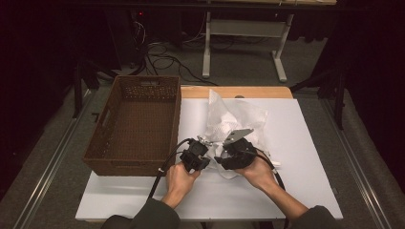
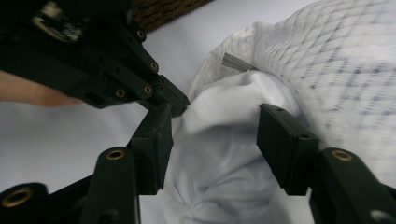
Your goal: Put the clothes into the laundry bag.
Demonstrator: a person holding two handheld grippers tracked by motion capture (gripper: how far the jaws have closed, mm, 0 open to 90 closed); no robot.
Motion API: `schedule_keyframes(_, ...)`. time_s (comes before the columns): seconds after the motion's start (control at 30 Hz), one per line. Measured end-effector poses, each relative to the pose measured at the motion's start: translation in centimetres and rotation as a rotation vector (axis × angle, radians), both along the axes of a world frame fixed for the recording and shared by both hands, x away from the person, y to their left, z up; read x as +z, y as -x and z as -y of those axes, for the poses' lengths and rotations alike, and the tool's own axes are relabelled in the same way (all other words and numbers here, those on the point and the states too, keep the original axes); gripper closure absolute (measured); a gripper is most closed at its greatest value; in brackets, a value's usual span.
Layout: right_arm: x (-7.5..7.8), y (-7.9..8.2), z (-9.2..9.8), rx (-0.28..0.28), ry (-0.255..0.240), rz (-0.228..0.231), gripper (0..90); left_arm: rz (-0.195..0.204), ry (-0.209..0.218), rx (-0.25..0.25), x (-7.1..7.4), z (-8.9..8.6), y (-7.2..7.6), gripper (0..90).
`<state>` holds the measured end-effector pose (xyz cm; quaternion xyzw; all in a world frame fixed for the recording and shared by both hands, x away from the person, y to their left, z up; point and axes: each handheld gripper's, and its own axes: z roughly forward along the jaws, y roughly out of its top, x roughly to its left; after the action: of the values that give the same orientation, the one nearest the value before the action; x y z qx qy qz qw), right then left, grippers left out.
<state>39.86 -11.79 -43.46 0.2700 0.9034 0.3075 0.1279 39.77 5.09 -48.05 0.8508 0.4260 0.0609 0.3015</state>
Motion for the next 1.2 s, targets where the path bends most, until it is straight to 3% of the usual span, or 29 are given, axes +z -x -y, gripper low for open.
schedule_keyframes(0.1,-0.7,-0.5,-0.7,-0.038,0.052,0.016,47.3,-0.002,0.014,-0.004,-0.1,-0.2,0.1,90.0)
schedule_keyframes(0.17,-1.3,-1.0,-1.0,-0.066,0.087,0.036,57.3,0.001,0.022,-0.002,-0.1,-0.3,0.2,90.0)
schedule_keyframes(0.33,-2.0,-1.9,-0.9,-0.060,0.194,0.107,80.6,-0.004,0.039,-0.010,-0.1,-0.7,0.4,90.0)
schedule_keyframes(0.57,-2.0,-3.5,0.3,-0.142,0.198,0.108,85.1,0.004,0.046,-0.032,0.0,-1.4,1.4,90.0)
schedule_keyframes(0.73,-2.1,-3.7,0.5,-0.140,0.194,0.107,85.3,0.006,0.046,-0.035,-0.2,-1.3,1.4,89.3)
schedule_keyframes(0.8,-2.1,-3.5,0.4,-0.133,0.194,0.098,85.3,0.012,0.041,-0.024,-0.1,-1.4,1.3,79.0)
schedule_keyframes(0.83,-2.1,-3.5,0.4,-0.118,0.195,0.098,85.3,0.014,0.037,-0.012,-0.1,-1.4,1.2,68.0)
schedule_keyframes(0.9,-2.1,-3.2,0.2,-0.115,0.192,0.089,85.3,0.012,0.025,0.026,-0.2,-1.3,0.7,55.6)
schedule_keyframes(1.0,-2.1,-3.2,0.2,-0.093,0.190,0.095,85.0,-0.003,0.025,0.036,-0.4,-0.8,0.1,47.4)
schedule_keyframes(1.1,-2.0,-3.3,0.4,-0.099,0.179,0.081,84.8,-0.009,-0.003,0.029,-0.7,0.2,-0.4,48.0)
schedule_keyframes(1.2,-1.9,-3.2,0.4,-0.105,0.169,0.076,84.6,-0.008,-0.011,0.019,-1.0,0.5,-0.6,60.5)
